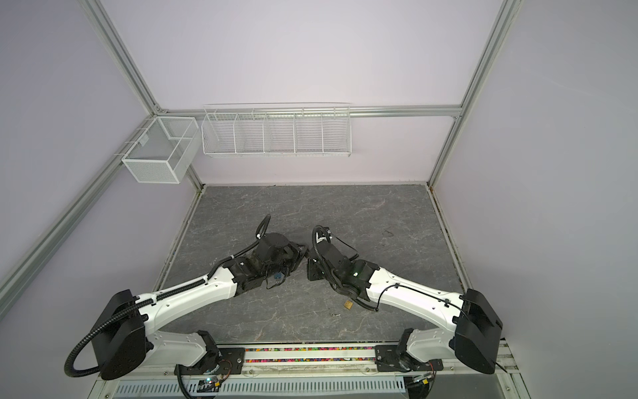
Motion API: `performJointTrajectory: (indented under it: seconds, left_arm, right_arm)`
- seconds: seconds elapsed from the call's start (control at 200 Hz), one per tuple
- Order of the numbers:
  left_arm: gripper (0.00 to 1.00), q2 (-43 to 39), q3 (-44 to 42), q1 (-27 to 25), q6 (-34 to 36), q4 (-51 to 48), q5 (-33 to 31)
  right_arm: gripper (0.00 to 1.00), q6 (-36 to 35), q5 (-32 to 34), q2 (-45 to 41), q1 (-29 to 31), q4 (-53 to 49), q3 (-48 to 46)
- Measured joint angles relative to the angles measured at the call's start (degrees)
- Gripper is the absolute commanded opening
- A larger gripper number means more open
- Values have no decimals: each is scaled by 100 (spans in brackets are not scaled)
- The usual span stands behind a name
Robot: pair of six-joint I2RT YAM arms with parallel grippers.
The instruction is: Unlock with the key
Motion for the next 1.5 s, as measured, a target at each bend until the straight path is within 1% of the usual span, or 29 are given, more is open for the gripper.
performJointTrajectory:
  seconds: [0.45,0.835,1.234,1.499]
  left_arm:
    - [0,0,-37,59,-42,-39,22]
    - [0,33,-37,74,-127,-39,109]
    - [0,83,-31,98,-184,-66,109]
    - [0,87,-13,107,-214,-103,109]
  right_arm:
    - [6,-179,63,46,33,-271,37]
    - [7,-365,68,302,31,-505,284]
    - [7,-540,245,404,33,-758,566]
    - [6,-640,323,476,33,-813,570]
